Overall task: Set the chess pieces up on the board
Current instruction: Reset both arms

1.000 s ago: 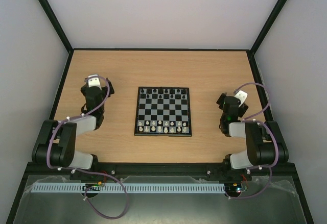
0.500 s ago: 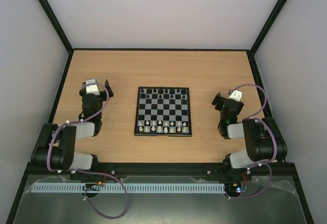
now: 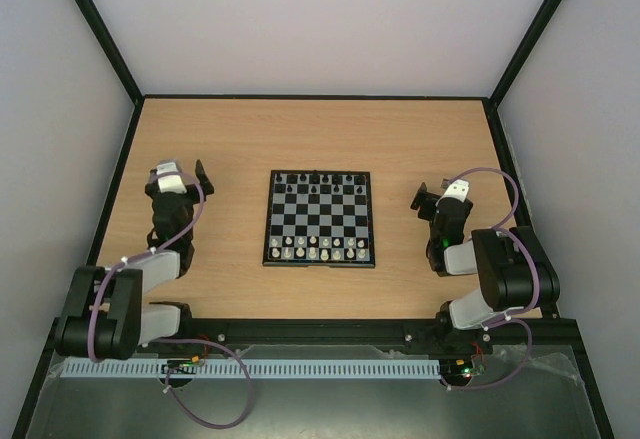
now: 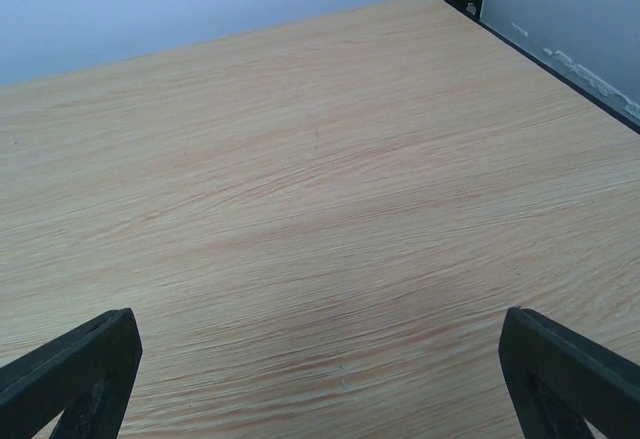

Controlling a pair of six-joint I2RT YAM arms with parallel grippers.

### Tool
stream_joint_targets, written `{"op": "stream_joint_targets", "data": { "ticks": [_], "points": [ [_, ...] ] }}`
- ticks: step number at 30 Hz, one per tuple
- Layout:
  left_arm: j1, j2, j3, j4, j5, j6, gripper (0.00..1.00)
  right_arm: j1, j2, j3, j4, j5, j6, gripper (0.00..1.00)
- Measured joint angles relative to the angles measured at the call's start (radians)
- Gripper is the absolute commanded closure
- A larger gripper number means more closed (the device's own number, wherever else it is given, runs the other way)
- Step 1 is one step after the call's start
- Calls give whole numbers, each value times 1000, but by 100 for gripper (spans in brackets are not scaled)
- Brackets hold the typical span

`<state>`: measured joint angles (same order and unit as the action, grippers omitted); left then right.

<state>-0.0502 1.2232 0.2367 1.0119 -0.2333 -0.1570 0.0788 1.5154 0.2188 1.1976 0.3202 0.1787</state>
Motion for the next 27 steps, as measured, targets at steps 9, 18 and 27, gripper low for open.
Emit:
{"op": "stream_joint_targets", "data": {
  "ticks": [9,18,27],
  "points": [
    [19,146,119,-2,-60,19,0,0,0,0,5,-3,0,1],
    [29,123,131,-56,-74,19,1,0,0,0,5,-5,0,2],
    [33,165,-8,42,-68,18,0,0,0,0,5,-5,0,1]
  ]
}}
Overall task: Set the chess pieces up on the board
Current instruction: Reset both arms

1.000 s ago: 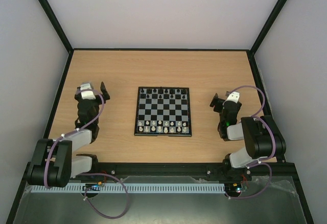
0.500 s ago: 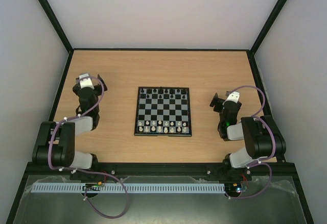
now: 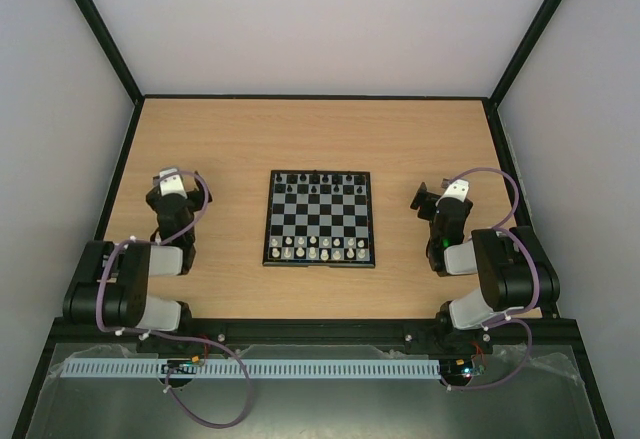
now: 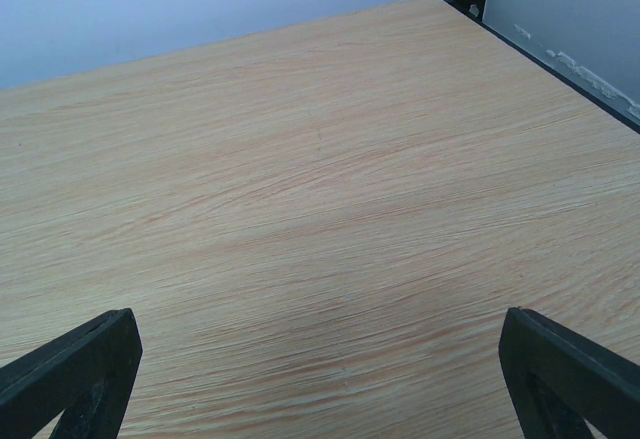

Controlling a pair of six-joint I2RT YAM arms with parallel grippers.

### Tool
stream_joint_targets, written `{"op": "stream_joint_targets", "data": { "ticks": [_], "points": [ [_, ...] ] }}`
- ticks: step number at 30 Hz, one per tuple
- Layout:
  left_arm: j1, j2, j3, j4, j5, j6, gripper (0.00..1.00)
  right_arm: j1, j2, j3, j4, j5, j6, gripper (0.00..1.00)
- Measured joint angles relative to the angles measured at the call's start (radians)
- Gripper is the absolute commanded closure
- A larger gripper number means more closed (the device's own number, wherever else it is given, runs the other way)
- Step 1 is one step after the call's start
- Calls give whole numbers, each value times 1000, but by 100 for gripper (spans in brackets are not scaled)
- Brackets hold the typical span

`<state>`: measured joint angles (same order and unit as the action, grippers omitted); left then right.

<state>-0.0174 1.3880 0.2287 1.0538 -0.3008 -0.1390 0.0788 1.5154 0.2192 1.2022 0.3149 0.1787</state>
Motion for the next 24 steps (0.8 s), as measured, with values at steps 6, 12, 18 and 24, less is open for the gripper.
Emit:
{"op": "stream_joint_targets", "data": {
  "ticks": [6,12,18,24],
  "points": [
    [0,90,48,10,26,10,1,0,0,0,0,0,0,1],
    [4,122,43,63,82,34,0,0,0,0,0,0,0,1],
    [4,124,43,72,105,46,0,0,0,0,0,-1,0,1],
    [4,127,43,85,115,47,1,0,0,0,0,0,0,1]
  ]
}}
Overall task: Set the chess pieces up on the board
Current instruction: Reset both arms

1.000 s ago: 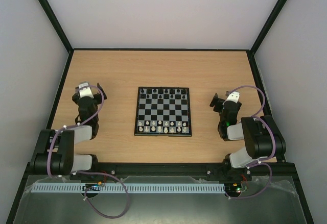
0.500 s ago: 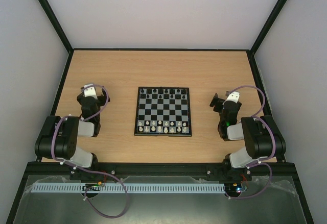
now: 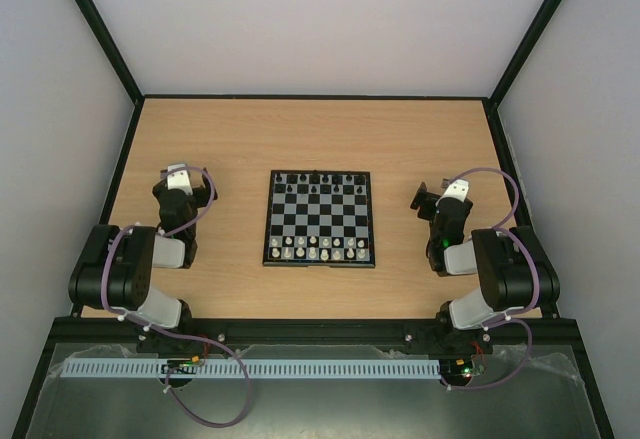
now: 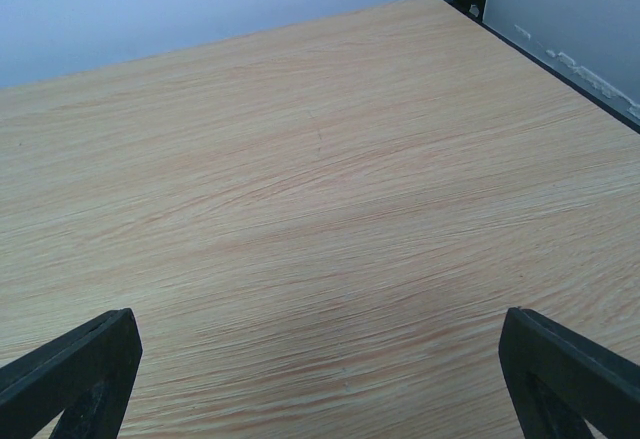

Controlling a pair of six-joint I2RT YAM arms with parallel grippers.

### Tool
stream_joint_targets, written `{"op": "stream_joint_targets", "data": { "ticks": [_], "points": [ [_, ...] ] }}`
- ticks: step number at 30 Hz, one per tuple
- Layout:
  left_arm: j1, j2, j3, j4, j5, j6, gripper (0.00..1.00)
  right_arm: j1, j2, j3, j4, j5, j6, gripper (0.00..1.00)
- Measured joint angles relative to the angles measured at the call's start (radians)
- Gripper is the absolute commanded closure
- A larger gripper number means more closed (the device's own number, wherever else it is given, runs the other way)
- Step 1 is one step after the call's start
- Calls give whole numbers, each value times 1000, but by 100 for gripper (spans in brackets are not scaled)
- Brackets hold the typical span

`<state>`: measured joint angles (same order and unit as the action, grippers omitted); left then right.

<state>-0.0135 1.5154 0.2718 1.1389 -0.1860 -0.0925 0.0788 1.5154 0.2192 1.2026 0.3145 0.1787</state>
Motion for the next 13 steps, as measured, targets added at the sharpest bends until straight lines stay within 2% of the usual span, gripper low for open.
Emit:
{"op": "stream_joint_targets", "data": {
  "ticks": [13],
  "points": [
    [0,1,-5,8,3,4,1,0,0,0,0,-1,0,2]
  ]
}}
